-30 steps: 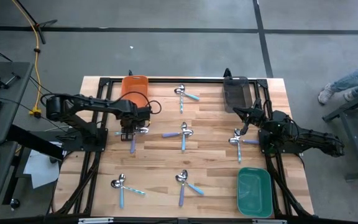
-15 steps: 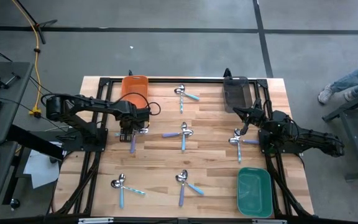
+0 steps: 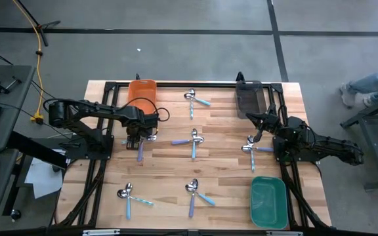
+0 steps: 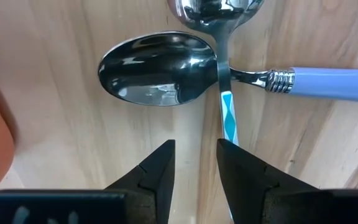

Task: Sort silverware by color (type)
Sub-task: Put the white patterned spoon into the black bin

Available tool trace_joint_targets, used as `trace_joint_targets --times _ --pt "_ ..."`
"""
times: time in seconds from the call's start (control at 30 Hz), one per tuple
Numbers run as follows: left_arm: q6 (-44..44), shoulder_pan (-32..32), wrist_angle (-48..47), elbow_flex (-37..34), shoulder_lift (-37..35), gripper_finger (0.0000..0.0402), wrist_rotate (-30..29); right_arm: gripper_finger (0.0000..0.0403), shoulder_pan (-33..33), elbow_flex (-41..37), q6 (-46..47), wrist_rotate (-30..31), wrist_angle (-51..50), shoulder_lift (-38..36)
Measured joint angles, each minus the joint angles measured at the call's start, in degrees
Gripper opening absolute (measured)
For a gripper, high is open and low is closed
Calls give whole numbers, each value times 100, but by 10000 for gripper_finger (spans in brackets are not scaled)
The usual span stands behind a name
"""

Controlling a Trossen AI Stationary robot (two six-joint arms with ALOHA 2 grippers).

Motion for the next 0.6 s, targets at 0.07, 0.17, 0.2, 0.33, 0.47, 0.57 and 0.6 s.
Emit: trace_joint_targets --times 0.07,0.17,0.2,0.33,0.47,0.57,0.6 --pt "-2 0 0 0 -1 124 0 0 0 -1 -1 2 0 -2" --pt "-2 0 0 2 -2 139 0 0 0 1 2 0 1 -2" --pt "-3 0 0 2 -2 144 0 0 0 0 0 2 0 0" --pt "-2 0 0 4 -4 156 0 0 0 1 0 1 0 -1" --pt "-2 0 2 4 -4 158 0 0 0 2 2 2 0 -2" --pt "-2 0 -19 36 -4 158 30 0 0 0 -1 0 0 -1" --pt "-6 0 -24 69 -4 158 52 0 0 2 0 2 0 -1"
